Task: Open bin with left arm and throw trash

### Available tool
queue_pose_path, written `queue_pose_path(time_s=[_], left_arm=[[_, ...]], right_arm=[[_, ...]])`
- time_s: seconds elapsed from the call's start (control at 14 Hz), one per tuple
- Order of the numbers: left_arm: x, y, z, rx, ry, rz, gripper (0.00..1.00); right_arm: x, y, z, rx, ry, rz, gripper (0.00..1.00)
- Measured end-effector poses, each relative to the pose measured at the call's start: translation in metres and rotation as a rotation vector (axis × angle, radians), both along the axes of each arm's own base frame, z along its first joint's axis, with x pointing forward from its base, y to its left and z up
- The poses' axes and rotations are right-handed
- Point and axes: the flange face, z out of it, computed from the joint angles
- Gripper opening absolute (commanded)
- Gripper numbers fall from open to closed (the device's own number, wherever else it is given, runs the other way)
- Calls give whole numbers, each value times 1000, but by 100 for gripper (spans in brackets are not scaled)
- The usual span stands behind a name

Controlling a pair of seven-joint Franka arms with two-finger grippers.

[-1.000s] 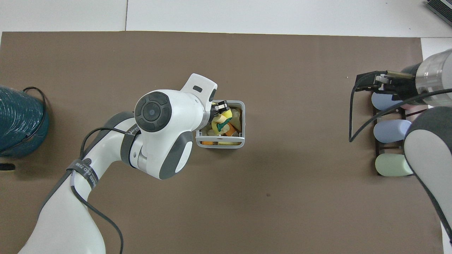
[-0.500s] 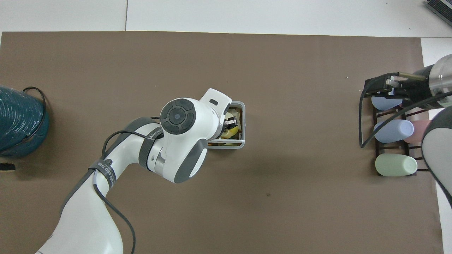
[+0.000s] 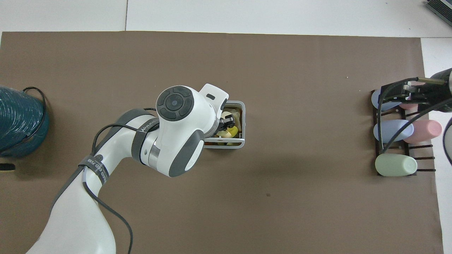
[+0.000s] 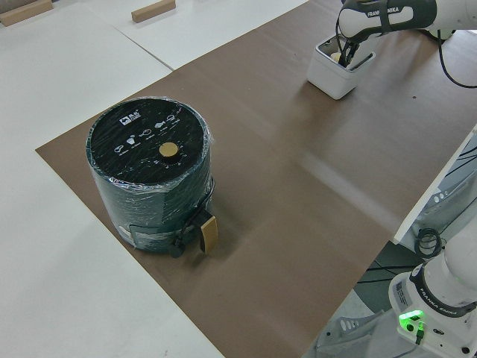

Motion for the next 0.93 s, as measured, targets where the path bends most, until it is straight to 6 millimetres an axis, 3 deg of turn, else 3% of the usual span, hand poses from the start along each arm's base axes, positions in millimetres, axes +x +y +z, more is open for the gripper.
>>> queue_pose_path(time_s=[0.14,0.5,0.64,0.93], left_arm=[[2,1,17,3,8,-4,97],[19,24,63,14,32,21,98],[21,27,67,14,32,24,97],[21,23,56,-6,-4,31,96]], right_arm=[[-1,-2,-1,-1,10,9,100],[-7,5,3,-2,53,21,100],[-10,4,15,-2,55,19,100],[-9,4,13,-3,64,36,100]])
